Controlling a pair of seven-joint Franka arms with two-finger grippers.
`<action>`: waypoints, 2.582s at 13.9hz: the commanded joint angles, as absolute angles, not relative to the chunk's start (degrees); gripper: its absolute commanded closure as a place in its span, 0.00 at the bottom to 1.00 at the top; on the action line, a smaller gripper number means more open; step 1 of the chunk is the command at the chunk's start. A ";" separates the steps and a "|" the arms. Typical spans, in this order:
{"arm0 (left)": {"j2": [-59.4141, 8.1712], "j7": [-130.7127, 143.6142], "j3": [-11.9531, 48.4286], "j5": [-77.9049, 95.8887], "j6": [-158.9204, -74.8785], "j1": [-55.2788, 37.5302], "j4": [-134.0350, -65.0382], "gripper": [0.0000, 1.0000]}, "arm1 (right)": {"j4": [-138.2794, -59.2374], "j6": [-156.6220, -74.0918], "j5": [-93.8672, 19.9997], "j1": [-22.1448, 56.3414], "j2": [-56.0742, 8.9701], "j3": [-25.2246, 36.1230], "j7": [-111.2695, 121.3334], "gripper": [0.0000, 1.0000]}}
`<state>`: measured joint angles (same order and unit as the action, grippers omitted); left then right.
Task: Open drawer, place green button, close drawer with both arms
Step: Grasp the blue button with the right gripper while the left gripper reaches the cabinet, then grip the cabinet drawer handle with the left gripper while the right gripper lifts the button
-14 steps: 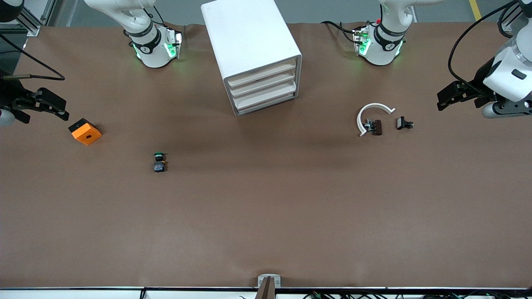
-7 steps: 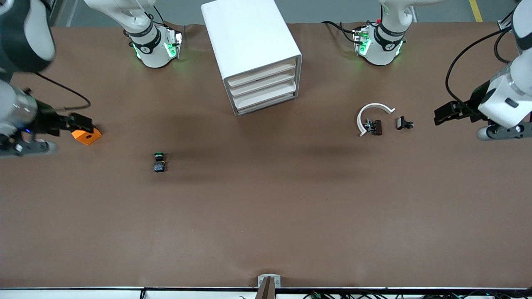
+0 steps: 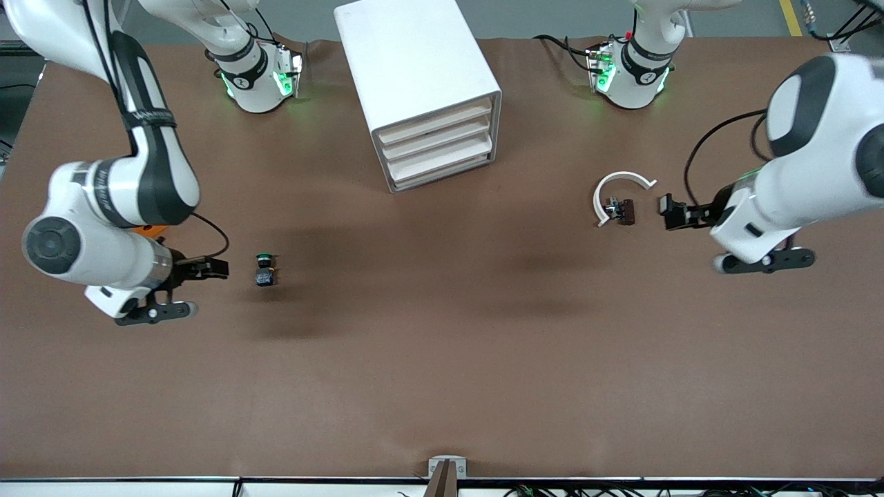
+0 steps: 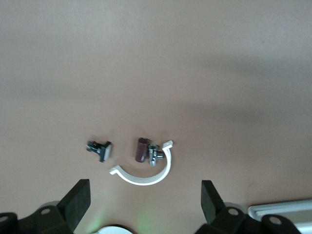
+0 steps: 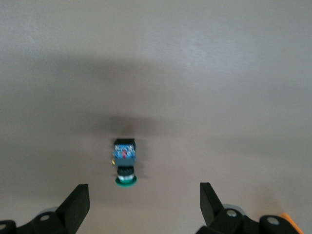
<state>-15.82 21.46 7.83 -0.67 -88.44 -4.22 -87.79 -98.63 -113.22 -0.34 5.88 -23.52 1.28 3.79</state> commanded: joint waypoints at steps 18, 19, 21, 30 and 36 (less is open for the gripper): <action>-44.11 107.70 7.56 22.92 -95.01 -21.53 -78.49 0.00 | -114.87 -136.85 -2.37 9.23 -29.53 1.32 2.55 0.06; -44.21 108.88 7.56 23.64 -95.01 -21.88 -78.66 0.00 | -114.87 -136.85 -2.37 9.23 -29.62 1.32 2.46 0.17; -44.38 109.07 7.65 27.30 -94.40 -21.88 -79.19 0.00 | -114.79 -136.93 -2.37 9.40 -30.14 1.32 2.37 0.44; -49.48 123.12 7.65 41.30 -89.12 -26.97 -80.07 0.00 | -111.02 -131.68 -2.37 9.58 -29.62 1.41 2.29 0.76; -50.79 129.46 7.65 41.75 -85.52 -30.67 -80.59 0.00 | -102.40 -116.82 -2.29 10.02 -28.57 1.41 -1.39 0.76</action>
<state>-49.81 128.07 8.05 40.59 -86.37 -28.98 -80.82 -104.02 -120.05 -1.50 9.32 -29.25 1.27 1.04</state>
